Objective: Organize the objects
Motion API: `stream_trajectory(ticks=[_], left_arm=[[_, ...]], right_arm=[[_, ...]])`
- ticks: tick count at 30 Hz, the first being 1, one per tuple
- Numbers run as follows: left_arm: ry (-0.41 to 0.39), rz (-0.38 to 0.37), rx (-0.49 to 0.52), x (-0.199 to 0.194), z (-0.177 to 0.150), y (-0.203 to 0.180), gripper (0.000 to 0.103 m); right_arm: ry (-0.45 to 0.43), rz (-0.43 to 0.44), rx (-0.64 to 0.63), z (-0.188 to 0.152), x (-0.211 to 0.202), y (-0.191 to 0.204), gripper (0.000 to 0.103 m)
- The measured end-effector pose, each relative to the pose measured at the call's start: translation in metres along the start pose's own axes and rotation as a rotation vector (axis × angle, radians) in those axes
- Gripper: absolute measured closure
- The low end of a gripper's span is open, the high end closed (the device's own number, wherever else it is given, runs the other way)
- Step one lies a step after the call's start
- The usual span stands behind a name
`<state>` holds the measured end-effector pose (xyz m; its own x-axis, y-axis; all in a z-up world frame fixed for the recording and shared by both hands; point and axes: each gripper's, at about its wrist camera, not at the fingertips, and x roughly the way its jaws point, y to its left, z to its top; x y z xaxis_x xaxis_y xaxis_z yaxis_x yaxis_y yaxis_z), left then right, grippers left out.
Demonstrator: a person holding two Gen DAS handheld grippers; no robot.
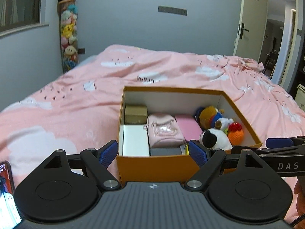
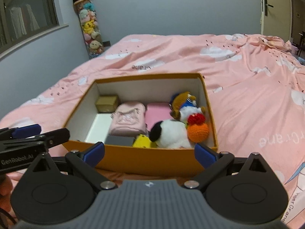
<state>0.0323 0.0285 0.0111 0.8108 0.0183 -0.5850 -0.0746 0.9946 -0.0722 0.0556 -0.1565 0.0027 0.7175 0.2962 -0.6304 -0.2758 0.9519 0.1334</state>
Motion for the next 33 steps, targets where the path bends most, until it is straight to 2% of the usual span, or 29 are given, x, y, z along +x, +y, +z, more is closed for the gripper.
stream_trajectory(ticks=[11, 33], left_arm=[[0.057, 0.015, -0.008, 0.008, -0.006, 0.003, 0.005], [0.062, 0.027, -0.011, 0.008, -0.005, 0.006, 0.005]], right_arm=[[0.034, -0.006, 0.016, -0.002, 0.010, -0.006, 0.003], [0.047, -0.003, 0.009, -0.003, 0.012, -0.004, 0.003]])
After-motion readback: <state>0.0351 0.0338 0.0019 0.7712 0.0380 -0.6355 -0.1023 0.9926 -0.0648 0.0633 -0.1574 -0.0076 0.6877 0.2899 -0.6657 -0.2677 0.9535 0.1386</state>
